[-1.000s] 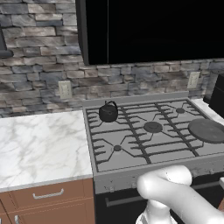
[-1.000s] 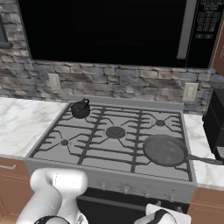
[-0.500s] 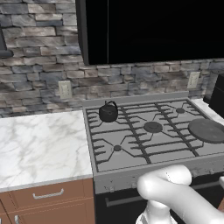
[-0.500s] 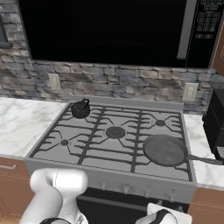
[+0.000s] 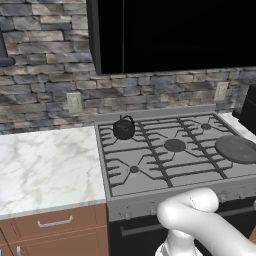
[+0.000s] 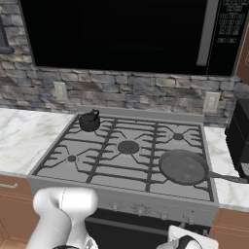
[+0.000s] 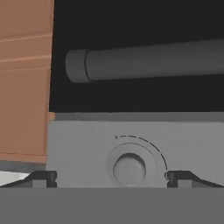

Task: Pick the pan from the cabinet and place it on the stove. Then turn on the stove burner for the pan.

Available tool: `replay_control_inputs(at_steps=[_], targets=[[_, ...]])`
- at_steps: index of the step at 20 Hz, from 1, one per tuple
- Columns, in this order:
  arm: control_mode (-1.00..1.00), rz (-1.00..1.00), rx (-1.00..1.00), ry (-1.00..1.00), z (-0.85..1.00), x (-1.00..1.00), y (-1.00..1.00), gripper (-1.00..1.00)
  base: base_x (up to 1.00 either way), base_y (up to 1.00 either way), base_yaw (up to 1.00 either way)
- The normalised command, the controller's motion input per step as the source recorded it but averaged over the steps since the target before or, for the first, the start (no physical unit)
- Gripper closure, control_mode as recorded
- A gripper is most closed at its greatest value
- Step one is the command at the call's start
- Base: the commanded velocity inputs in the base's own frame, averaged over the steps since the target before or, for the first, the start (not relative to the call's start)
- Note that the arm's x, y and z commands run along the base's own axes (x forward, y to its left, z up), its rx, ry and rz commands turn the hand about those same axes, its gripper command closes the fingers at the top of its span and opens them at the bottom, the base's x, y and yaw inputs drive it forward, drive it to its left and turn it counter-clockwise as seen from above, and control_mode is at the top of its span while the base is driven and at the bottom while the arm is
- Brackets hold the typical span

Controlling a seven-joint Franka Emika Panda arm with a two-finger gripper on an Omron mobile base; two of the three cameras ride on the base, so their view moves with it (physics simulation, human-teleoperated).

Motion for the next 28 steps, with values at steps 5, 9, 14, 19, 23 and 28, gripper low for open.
replay_control_inputs(at_steps=[5,9,14,19,23,28], targets=[[-1.0,0.0,0.02,-0.04,0.0,0.0,-0.13,-1.0,0.0,0.0,0.0],[-1.0,0.0,0.0,-0.01,0.0,0.0,0.0,-1.0,0.0,0.0,0.0],[-1.0,0.0,0.0,-0.02,0.0,0.0,0.03,-1.0,0.0,0.0,0.0],[-1.0,0.0,0.0,-0.03,0.04,0.0,0.01,-1.0,0.0,0.0,0.0],[-1.0,0.0,0.0,-0.02,0.16,0.0,0.0,-1.0,0.0,0.0,0.0],[-1.0,0.0,-0.01,0.0,0.18,0.0,0.0,-1.0,0.0,0.0,0.0]])
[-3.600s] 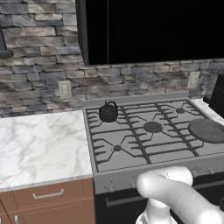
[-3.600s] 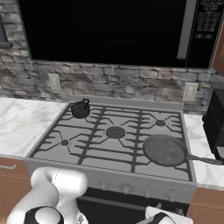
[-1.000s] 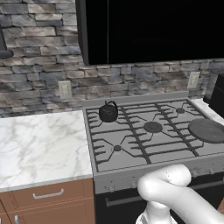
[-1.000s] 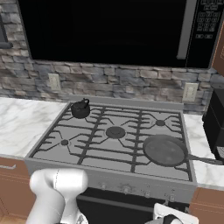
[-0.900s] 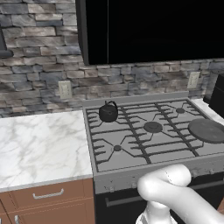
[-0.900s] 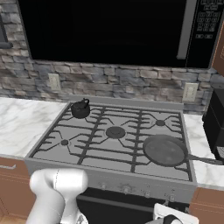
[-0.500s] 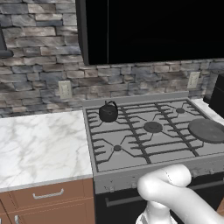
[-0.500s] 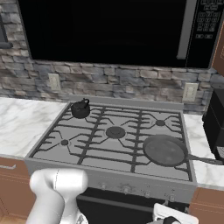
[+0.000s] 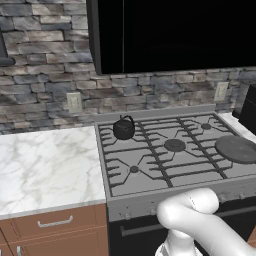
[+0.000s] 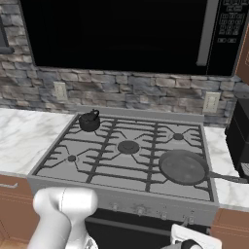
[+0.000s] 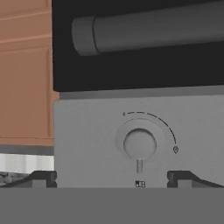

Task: Pick the pan from the cabinet and place it on the stove. Then turn on the stove burner for the pan.

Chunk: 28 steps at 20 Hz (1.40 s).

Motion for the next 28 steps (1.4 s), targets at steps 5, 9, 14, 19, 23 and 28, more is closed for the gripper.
replay_control_inputs(at_steps=[5,9,14,19,23,28], targets=[[-1.0,0.0,-0.04,0.0,0.06,0.0,0.01,-1.0,0.0,0.0,0.0],[-1.0,0.0,-0.1,0.0,0.0,0.02,0.08,-1.0,0.0,0.0,0.0],[-1.0,0.0,-0.09,0.03,-0.05,0.09,0.06,-1.0,0.0,0.0,0.0],[-1.0,0.0,-0.08,0.04,-0.02,0.08,0.04,-1.0,0.0,0.0,0.0],[-1.0,0.0,-0.05,0.03,-0.02,0.06,0.0,-1.0,0.0,0.0,0.0],[-1.0,0.0,-0.01,0.01,-0.03,0.08,0.0,-1.0,0.0,0.0,0.0]])
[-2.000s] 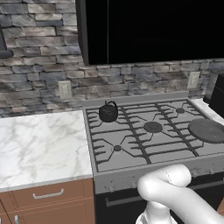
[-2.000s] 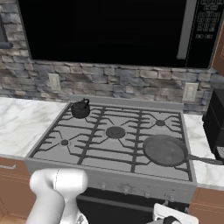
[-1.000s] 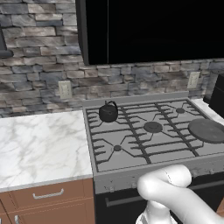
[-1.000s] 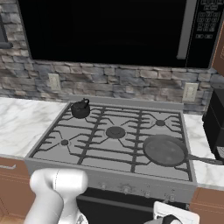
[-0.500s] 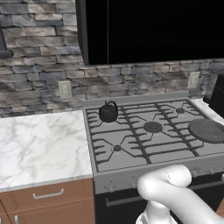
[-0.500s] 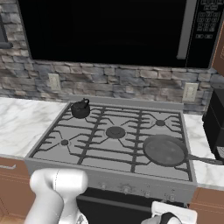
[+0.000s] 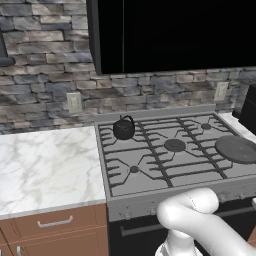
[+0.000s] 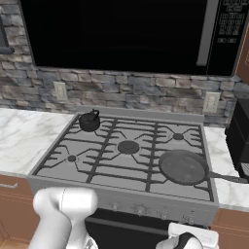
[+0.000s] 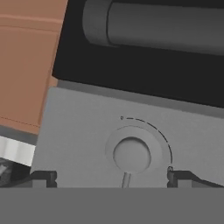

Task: Pick the pan from the cabinet and place it on the stove. Then turn on the stove burner for the pan.

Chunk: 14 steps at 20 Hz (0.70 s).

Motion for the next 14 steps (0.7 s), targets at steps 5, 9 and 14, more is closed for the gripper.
replay_control_inputs(at_steps=[5,9,14], targets=[[-1.0,0.0,-0.01,0.0,-0.12,0.07,0.0,-1.0,0.0,0.0,0.0],[-1.0,0.0,0.0,0.0,-0.17,0.05,0.0,-1.0,0.0,0.0,0.0],[-1.0,0.0,0.0,0.0,-0.17,0.06,0.0,-1.0,0.0,0.0,0.0]])
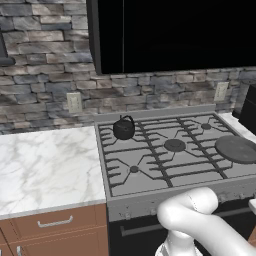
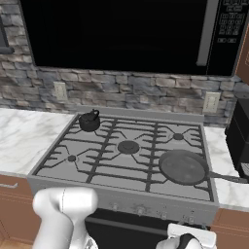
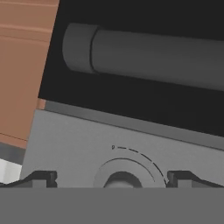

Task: Pick the pan from the cabinet and place it on the stove. Then turn on the stove burner for the pan.

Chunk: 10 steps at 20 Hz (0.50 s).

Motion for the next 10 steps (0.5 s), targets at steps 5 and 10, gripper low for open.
replay_control_inputs(at_steps=[5,10], targets=[[-1.0,0.0,0.0,0.0,-0.05,0.06,0.0,-1.0,0.0,0.0,0.0],[-1.0,0.0,0.0,0.0,0.0,0.01,0.0,-1.0,0.0,0.0,0.0]])
